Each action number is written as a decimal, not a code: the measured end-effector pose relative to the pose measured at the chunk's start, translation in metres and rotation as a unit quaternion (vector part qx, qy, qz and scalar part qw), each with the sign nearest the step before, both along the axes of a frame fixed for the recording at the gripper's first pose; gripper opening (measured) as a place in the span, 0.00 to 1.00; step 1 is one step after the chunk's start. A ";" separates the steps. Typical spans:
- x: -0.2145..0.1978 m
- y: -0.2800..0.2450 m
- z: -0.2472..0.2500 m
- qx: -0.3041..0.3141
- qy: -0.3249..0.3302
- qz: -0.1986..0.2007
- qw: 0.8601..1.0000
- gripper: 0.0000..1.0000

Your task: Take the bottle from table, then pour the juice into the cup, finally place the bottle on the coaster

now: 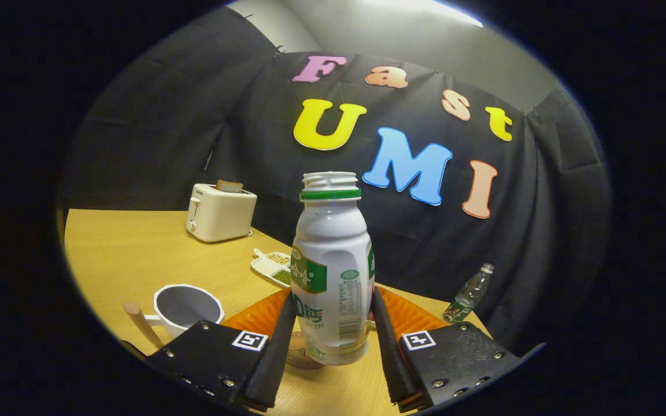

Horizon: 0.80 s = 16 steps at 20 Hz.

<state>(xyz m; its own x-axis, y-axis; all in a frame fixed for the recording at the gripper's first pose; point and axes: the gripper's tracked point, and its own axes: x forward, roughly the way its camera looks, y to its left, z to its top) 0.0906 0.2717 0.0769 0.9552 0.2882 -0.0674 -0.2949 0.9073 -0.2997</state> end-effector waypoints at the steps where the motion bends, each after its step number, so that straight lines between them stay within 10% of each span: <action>1: 0.003 0.001 -0.005 0.018 0.008 0.002 1.000 0.70; 16: 0.050 0.016 -0.070 0.139 0.090 0.021 0.986 0.70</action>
<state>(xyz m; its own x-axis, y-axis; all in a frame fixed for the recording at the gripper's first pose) 0.1403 0.2881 0.0065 0.9221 0.3576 -0.1478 -0.3590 0.9332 0.0184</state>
